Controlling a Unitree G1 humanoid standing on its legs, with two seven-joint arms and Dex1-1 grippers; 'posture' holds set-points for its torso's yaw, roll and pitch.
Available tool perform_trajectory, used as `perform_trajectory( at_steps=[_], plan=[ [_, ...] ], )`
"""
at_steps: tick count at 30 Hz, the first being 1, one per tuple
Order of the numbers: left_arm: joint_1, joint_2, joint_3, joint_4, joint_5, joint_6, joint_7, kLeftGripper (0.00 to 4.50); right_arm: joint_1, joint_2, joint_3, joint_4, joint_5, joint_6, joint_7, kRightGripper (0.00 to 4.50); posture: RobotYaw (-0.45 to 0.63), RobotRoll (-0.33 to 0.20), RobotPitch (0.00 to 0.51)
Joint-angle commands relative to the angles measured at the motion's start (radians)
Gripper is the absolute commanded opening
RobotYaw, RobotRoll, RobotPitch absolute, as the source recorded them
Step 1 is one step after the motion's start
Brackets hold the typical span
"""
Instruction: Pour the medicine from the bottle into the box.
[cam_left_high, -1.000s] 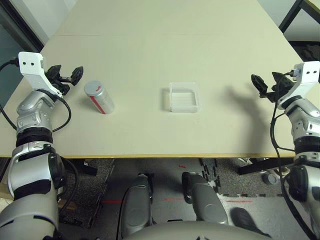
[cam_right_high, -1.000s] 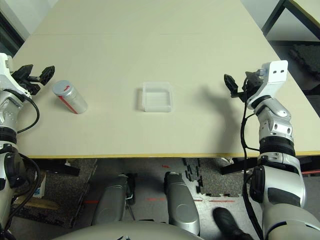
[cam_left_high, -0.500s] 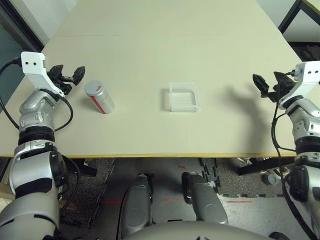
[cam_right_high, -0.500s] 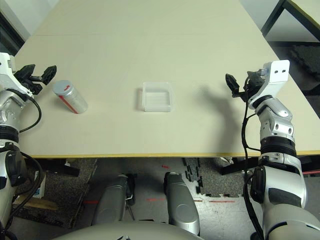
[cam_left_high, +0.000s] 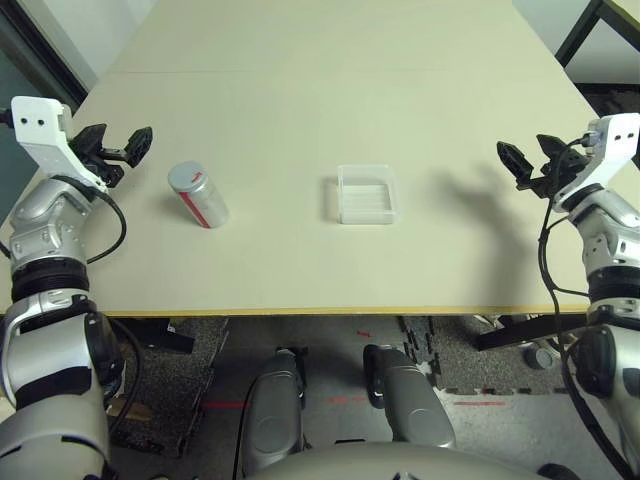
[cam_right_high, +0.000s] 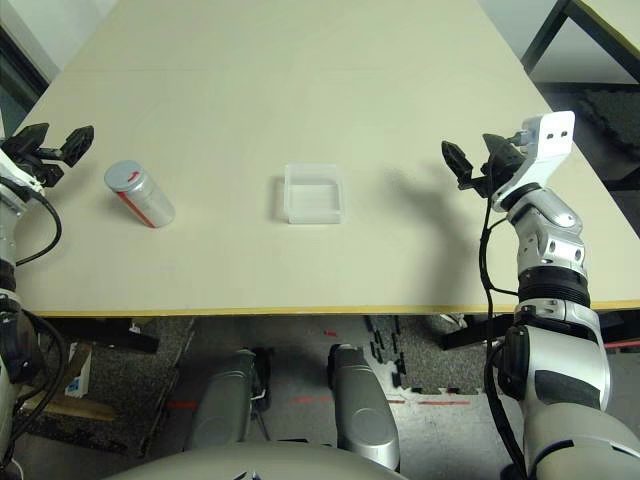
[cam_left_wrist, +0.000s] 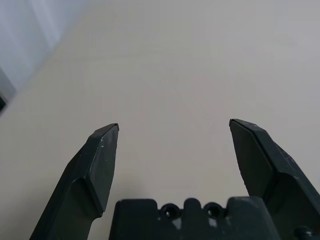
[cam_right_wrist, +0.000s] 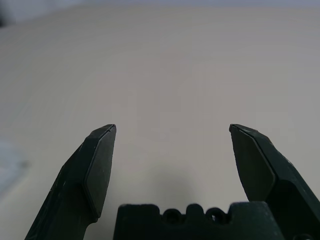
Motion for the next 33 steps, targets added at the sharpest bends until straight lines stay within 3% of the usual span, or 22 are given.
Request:
perform_trajectory(
  at_steps=[1,11,23,33],
  plan=[
    [0.054,0.011,0.025,-0.091,-0.04,0.063,-0.013,4.44,0.027,-0.001,0.041,-0.054,0.008,0.019,0.094,4.5,-0.02,0.0,0.174],
    [0.241,0.021,0.081,-0.364,-0.162,0.232,-0.078,4.44,0.11,0.011,0.159,-0.295,0.102,0.124,0.423,4.5,0.02,0.0,0.18],
    [0.486,-0.005,0.155,-0.699,-0.325,0.379,-0.131,4.44,0.138,0.022,0.259,-0.387,0.09,0.143,0.535,4.5,0.06,0.0,0.181],
    [0.631,-0.08,0.114,-0.853,-0.265,0.262,-0.12,4.44,0.116,0.036,0.281,-0.346,0.061,0.123,0.537,4.5,0.08,0.0,0.181]
  ],
)
